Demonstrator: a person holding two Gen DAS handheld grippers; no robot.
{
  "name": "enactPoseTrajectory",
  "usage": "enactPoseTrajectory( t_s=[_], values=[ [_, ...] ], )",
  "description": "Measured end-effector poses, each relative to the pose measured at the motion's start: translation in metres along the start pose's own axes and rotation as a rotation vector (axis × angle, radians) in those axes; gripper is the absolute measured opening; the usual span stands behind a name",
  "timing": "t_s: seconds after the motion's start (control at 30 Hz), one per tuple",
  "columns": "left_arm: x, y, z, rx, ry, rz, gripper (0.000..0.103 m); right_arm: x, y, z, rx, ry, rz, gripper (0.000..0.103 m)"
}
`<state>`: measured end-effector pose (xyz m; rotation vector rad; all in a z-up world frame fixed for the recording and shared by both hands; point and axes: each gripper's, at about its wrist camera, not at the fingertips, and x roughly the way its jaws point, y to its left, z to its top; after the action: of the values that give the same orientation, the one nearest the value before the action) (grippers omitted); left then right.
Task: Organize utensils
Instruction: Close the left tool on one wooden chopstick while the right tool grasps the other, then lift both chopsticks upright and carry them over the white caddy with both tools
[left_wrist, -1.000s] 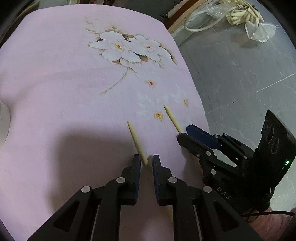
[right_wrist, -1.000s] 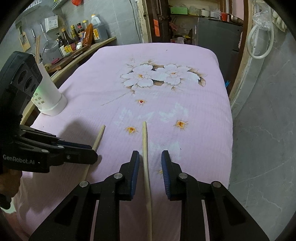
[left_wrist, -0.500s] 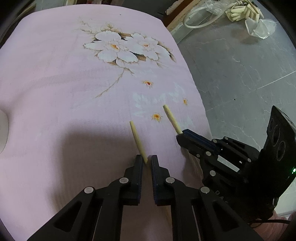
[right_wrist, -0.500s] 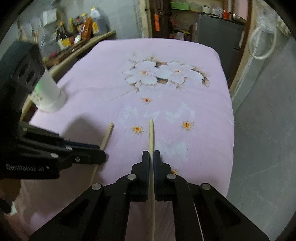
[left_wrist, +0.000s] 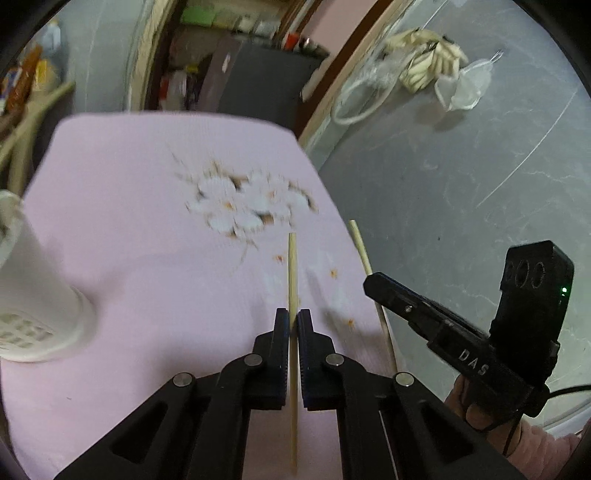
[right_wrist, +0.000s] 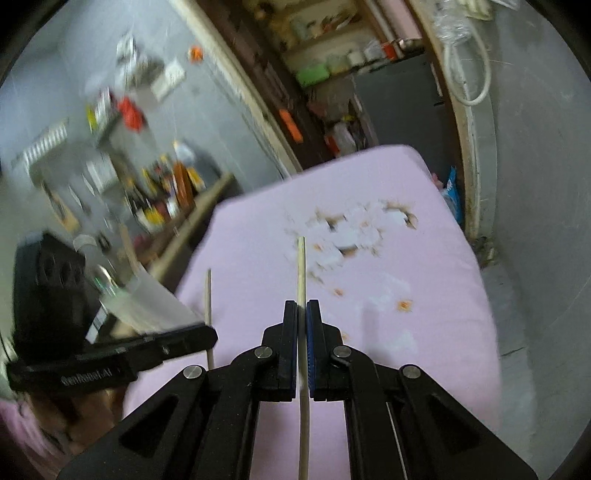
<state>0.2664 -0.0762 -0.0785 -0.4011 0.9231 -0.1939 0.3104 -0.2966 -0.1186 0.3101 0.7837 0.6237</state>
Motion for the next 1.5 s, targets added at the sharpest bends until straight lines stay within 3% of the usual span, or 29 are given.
enactPoseTrajectory(
  t_s=[0.2, 0.63, 0.87, 1.13, 1.5],
  values=[
    [-0.047, 0.011, 0.013, 0.003, -0.117, 0.008, 0.005, -0.012, 0.037, 0.006, 0.027, -0.163, 0.065, 0.004],
    [-0.158, 0.065, 0.051, -0.005, -0.345, 0.087, 0.005, -0.018, 0.186, 0.039, -0.224, -0.403, 0.067, 0.004],
    [-0.212, 0.105, 0.066, -0.011, -0.5, 0.162, 0.005, -0.011, 0.245, 0.061, -0.24, -0.517, 0.187, 0.004],
    [-0.239, 0.16, 0.073, -0.077, -0.612, 0.238, 0.005, 0.027, 0.269, 0.073, -0.145, -0.598, 0.307, 0.004],
    [-0.212, 0.195, 0.061, -0.084, -0.621, 0.291, 0.005, 0.079, 0.262, 0.05, -0.113, -0.595, 0.214, 0.004]
  ],
)
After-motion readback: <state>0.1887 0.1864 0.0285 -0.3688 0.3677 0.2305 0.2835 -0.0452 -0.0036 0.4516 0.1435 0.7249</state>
